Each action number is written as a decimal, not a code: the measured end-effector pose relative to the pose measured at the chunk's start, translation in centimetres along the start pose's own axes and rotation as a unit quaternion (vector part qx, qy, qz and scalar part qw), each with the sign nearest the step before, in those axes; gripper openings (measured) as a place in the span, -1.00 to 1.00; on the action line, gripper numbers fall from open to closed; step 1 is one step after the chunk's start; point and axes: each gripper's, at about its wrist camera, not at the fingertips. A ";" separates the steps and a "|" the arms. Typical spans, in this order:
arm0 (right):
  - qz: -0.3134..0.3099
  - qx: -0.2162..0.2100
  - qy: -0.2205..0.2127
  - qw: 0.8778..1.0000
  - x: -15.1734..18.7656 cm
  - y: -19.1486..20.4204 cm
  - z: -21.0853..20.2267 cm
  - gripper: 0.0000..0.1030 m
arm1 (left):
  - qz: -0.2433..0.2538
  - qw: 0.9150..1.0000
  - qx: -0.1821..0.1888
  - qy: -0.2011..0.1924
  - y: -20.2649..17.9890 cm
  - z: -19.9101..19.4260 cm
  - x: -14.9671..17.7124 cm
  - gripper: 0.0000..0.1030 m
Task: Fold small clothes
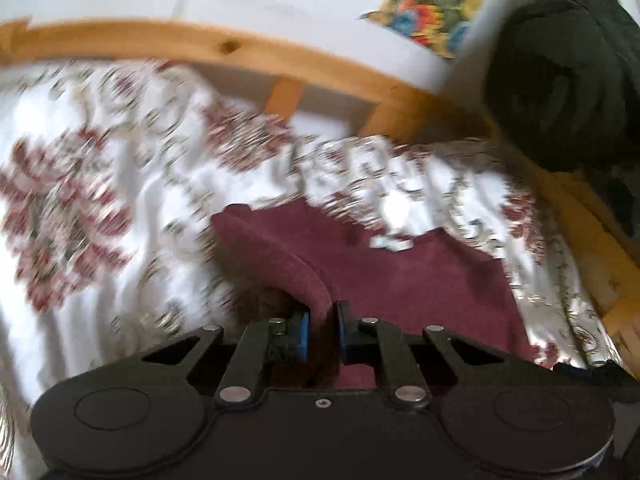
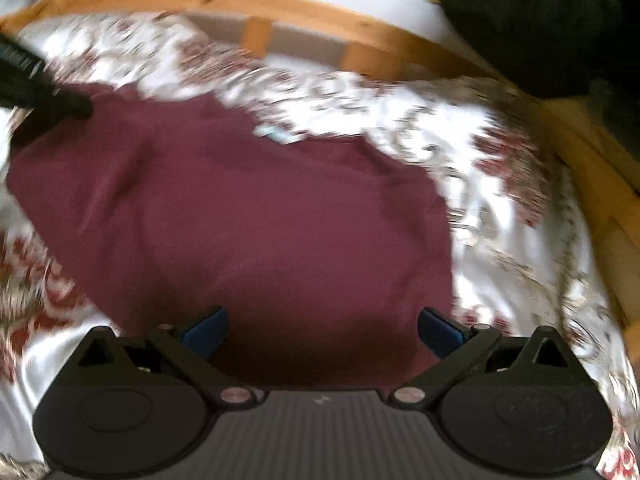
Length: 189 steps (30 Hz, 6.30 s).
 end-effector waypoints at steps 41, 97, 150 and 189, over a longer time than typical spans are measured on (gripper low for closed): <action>0.445 -0.090 -0.027 0.891 4.3 -18.5 -0.1 0.99 | 0.117 0.982 0.147 -0.030 -14.4 -2.4 2.5 0.98; 0.307 -0.269 -0.078 0.910 -0.9 -6.7 10.1 -0.42 | 0.392 0.916 -0.068 -0.049 -13.5 0.7 11.7 0.72; 0.304 -0.125 -0.131 0.935 -0.3 -15.5 4.6 -0.83 | 0.270 0.956 0.112 -0.039 -20.7 3.6 11.7 -0.66; 0.273 -0.079 0.001 0.959 2.2 -13.0 3.9 0.92 | -0.068 0.993 0.074 0.067 -6.2 6.6 10.3 0.99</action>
Point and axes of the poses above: each gripper's, at about its wrist camera, not at the fingertips, and z roughly the way its jaws point, y to its left, x to its underside, and after that the axes turned 6 degrees about -x, right-handed
